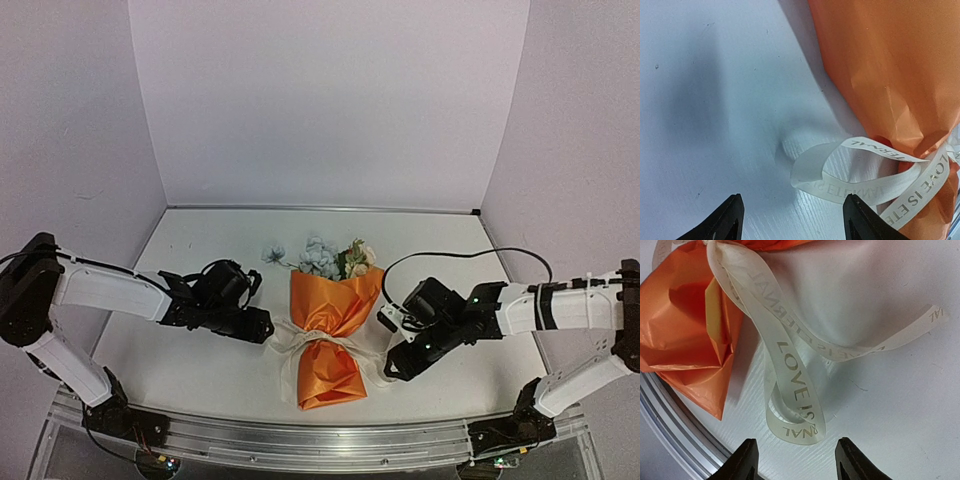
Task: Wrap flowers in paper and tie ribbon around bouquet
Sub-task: Tie the half-tied ribbon around the folded bouquet.
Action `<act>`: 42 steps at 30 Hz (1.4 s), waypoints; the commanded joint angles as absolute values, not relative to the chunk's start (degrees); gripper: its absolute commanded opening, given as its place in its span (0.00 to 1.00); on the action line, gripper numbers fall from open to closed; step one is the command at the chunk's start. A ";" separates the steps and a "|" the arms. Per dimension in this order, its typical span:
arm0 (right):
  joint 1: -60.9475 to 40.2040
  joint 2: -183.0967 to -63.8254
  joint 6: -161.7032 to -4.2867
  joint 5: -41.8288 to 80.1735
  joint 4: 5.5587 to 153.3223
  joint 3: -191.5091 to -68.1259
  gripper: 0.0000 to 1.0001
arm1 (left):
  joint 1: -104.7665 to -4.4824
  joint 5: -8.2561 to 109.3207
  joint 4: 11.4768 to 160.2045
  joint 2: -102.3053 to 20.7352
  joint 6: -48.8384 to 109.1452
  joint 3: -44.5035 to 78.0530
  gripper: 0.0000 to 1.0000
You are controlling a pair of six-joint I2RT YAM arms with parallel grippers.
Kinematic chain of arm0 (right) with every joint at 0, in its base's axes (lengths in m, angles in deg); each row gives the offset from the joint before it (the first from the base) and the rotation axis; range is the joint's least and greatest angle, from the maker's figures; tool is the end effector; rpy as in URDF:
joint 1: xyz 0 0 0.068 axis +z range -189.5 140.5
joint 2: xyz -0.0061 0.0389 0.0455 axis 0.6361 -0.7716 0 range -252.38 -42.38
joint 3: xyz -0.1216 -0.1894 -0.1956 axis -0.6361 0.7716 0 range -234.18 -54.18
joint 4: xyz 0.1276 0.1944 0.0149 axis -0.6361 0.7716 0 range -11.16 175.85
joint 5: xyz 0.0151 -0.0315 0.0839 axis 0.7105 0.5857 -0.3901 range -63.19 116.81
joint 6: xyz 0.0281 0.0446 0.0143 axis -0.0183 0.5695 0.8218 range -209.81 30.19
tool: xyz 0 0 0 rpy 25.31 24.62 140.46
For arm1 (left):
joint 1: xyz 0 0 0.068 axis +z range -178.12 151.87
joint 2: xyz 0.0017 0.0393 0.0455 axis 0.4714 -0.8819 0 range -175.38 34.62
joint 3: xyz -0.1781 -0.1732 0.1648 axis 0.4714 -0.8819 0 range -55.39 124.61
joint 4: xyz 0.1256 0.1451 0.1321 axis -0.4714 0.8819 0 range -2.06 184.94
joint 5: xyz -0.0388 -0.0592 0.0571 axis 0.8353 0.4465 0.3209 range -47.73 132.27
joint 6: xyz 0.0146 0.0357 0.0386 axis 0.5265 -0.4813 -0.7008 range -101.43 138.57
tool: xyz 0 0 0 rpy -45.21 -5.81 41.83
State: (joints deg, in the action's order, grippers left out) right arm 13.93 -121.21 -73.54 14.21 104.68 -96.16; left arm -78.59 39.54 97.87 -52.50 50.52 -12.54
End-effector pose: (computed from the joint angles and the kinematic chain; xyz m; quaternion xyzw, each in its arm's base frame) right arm 0.1256 0.1828 0.2201 -0.3324 0.9072 0.2216 0.1317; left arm 0.1703 -0.2037 0.2069 0.1458 0.9401 -0.1854 0.2462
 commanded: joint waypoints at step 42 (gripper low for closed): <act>14.41 -126.66 -63.79 30.79 111.87 -100.43 0.00 | -77.36 40.92 87.59 -55.79 51.38 -12.63 0.00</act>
State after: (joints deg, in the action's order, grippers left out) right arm 13.97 -128.72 -65.49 23.80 103.29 -96.45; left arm -77.96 43.38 88.87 -59.41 50.24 -11.49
